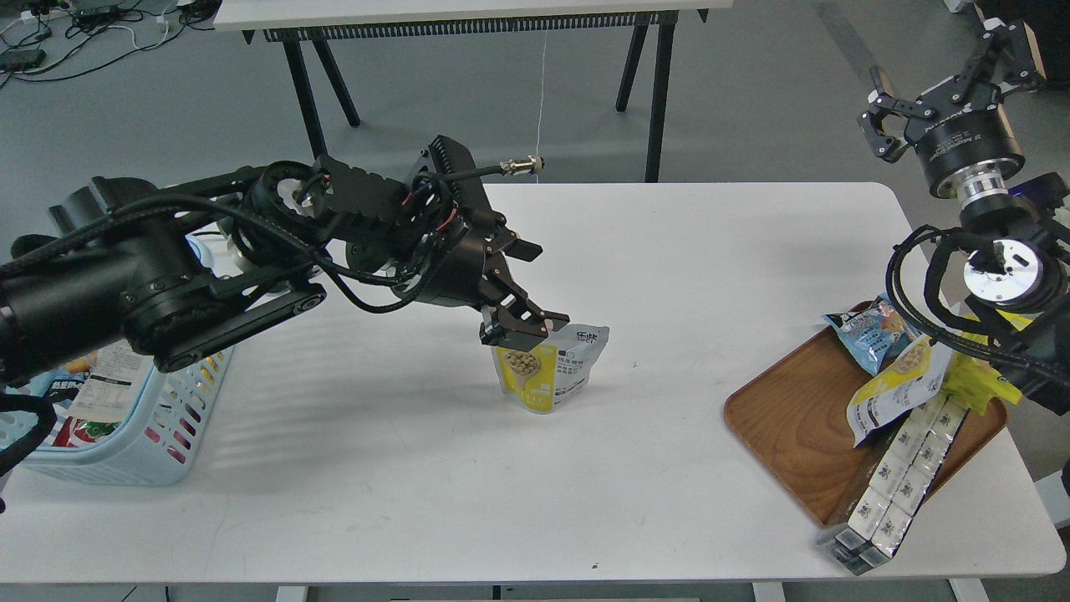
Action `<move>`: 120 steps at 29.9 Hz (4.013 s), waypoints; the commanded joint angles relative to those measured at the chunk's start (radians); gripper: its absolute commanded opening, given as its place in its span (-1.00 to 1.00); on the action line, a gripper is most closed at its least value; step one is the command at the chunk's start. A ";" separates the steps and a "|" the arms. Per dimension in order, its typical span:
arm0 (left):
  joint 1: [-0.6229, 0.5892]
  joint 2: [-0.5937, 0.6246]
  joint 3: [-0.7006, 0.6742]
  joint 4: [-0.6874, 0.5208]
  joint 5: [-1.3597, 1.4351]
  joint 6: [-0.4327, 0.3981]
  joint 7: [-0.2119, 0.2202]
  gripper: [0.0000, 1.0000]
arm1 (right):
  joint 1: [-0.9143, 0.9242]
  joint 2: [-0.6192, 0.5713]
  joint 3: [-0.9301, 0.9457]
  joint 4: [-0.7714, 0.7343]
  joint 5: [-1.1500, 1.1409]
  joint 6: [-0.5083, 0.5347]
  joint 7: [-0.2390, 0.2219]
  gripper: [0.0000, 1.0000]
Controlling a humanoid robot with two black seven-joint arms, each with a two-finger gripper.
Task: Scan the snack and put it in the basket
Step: 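Reach the left gripper over to the standing yellow pouch, then grasp the top of the yellow pouch with the left gripper, then carry the pouch to the barcode scanner and hold it in front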
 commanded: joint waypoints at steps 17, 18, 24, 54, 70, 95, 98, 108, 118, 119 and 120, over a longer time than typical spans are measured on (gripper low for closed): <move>0.046 -0.011 0.035 -0.009 0.029 0.000 -0.022 0.36 | 0.000 0.004 -0.003 0.003 -0.003 0.000 0.000 0.99; 0.053 -0.013 0.035 -0.006 0.029 0.000 -0.020 0.28 | 0.000 0.004 -0.003 0.003 -0.003 0.000 0.000 0.99; 0.057 -0.011 0.035 0.011 0.029 0.000 -0.025 0.00 | 0.003 0.003 0.000 0.003 -0.003 0.000 0.000 0.99; 0.045 -0.057 0.096 0.075 0.029 0.000 -0.075 -0.96 | 0.003 -0.010 0.003 0.004 -0.003 0.000 0.000 0.99; 0.014 0.034 0.075 0.003 0.029 0.000 -0.075 -1.00 | 0.011 -0.019 0.000 0.001 -0.003 0.000 0.000 0.99; 0.040 0.370 0.010 0.045 0.029 0.000 -0.075 -1.00 | 0.012 -0.024 0.000 -0.003 -0.003 0.000 0.000 0.99; 0.039 0.395 0.010 0.045 0.029 0.000 -0.075 -1.00 | 0.012 -0.025 0.000 -0.003 -0.003 0.000 0.000 0.99; 0.037 0.406 0.010 0.065 0.029 0.000 -0.075 -1.00 | 0.012 -0.027 0.000 -0.003 -0.003 0.000 0.000 0.98; 0.023 0.404 0.004 0.061 0.029 0.000 -0.075 -1.00 | 0.012 -0.025 -0.002 -0.003 -0.003 0.000 0.000 0.98; 0.022 0.404 0.002 0.061 0.029 0.000 -0.075 -1.00 | 0.012 -0.025 -0.002 -0.003 -0.003 0.000 0.000 0.99; 0.020 0.404 0.002 0.061 0.029 0.000 -0.075 -1.00 | 0.014 -0.025 -0.002 -0.003 -0.003 0.000 0.000 0.98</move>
